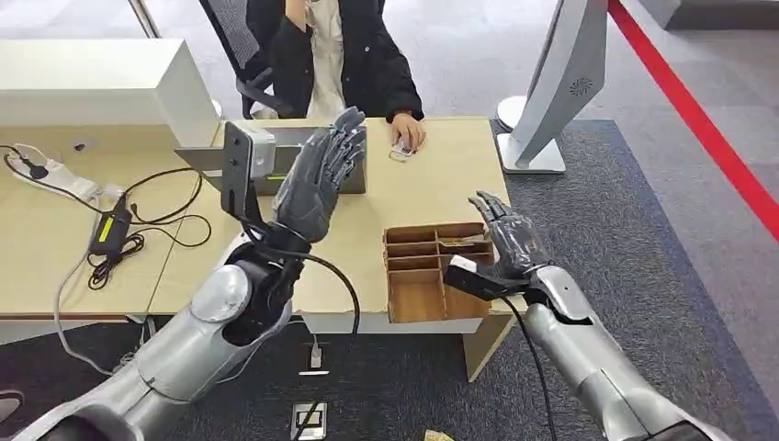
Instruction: Pass the card to the sensor for recognition and then transmit it.
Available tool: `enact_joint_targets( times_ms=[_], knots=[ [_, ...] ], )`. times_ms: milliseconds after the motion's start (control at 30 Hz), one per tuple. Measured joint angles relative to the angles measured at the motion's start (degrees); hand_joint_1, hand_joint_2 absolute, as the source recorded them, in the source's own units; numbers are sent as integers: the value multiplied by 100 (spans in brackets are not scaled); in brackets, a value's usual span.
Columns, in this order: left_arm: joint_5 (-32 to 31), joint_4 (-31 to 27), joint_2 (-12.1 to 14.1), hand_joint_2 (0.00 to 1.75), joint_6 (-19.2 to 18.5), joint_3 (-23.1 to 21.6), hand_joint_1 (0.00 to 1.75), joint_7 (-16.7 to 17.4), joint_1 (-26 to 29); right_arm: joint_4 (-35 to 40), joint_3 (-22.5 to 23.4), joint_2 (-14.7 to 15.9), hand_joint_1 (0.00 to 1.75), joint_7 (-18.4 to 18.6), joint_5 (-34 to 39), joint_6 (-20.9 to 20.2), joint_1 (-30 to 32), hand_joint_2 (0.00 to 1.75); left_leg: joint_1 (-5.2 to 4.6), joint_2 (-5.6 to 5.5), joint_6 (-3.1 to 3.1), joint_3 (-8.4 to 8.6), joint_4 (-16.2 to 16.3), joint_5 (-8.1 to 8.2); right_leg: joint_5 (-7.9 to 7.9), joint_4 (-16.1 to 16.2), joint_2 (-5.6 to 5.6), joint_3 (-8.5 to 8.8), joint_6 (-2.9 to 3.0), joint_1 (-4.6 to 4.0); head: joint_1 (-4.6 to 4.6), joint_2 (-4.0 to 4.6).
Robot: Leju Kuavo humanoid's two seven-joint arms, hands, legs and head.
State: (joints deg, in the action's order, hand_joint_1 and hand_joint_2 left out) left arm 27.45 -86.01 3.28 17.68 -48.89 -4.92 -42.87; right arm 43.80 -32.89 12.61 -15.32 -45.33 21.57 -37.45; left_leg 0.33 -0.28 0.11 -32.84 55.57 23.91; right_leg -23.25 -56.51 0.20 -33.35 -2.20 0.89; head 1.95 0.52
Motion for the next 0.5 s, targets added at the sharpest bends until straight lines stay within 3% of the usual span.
enact_joint_targets(
  times_ms=[500],
  knots=[
    [-129,98,-100,0,-116,-151,0,-131,24,177,-9,-57,0,52,59,-118,-22,175,0,0,0,0,0,0,0,-1,0,0,0,-1,0,0]
  ],
)
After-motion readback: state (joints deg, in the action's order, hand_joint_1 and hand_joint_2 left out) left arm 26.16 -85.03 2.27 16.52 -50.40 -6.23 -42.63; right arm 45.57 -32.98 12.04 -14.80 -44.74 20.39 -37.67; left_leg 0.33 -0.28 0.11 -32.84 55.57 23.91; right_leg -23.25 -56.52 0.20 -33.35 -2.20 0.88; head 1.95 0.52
